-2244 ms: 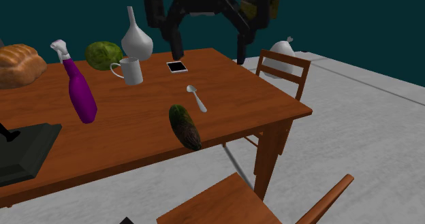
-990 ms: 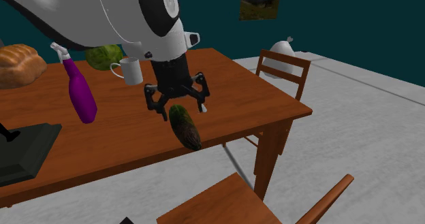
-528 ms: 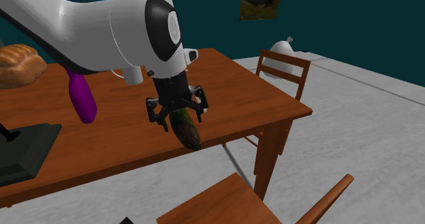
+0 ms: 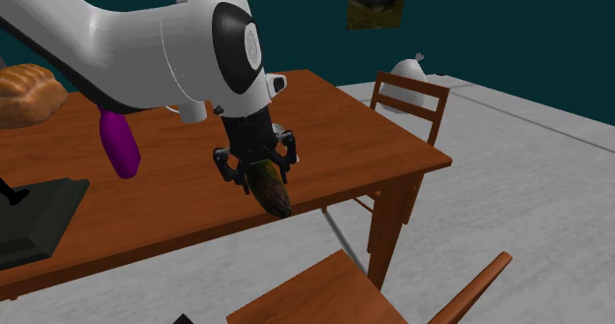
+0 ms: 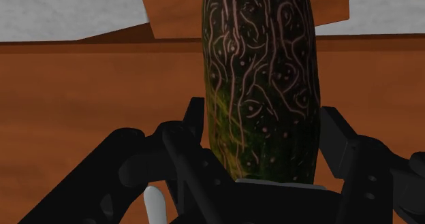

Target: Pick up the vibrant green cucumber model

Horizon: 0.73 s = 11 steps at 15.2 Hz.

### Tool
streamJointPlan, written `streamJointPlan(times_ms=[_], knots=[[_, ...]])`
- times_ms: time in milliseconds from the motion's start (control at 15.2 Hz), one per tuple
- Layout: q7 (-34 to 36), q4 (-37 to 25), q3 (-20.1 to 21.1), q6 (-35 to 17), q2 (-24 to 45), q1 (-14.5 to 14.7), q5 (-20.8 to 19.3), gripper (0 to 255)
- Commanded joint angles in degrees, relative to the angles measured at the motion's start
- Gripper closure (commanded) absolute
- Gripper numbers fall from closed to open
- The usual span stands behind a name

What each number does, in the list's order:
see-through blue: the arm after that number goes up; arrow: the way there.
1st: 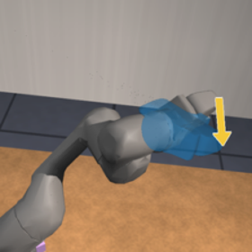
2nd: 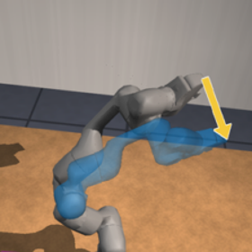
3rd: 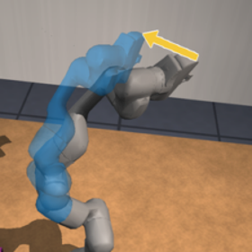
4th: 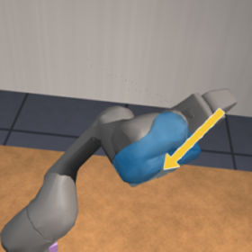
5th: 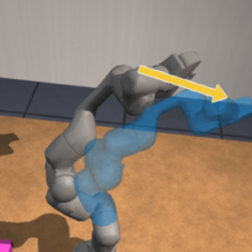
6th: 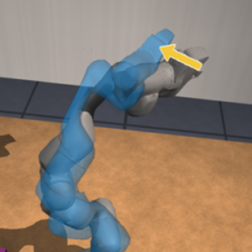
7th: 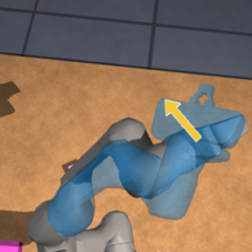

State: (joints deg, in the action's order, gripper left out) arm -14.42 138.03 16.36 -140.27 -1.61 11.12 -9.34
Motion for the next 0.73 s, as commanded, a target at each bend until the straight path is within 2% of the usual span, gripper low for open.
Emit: streamJointPlan(times_ms=[0, 198, 660], knots=[[0.0, 0.0, 0.0, -0.1, 0.1, 0.0, 0.0, 255], [0.0, 0.2, 0.0, -0.2, 0.1, 0.0, 0.0, 255], [-2.2, -1.8, -0.1, 5.3, -3.8, 0.2, 2.4, 255]])
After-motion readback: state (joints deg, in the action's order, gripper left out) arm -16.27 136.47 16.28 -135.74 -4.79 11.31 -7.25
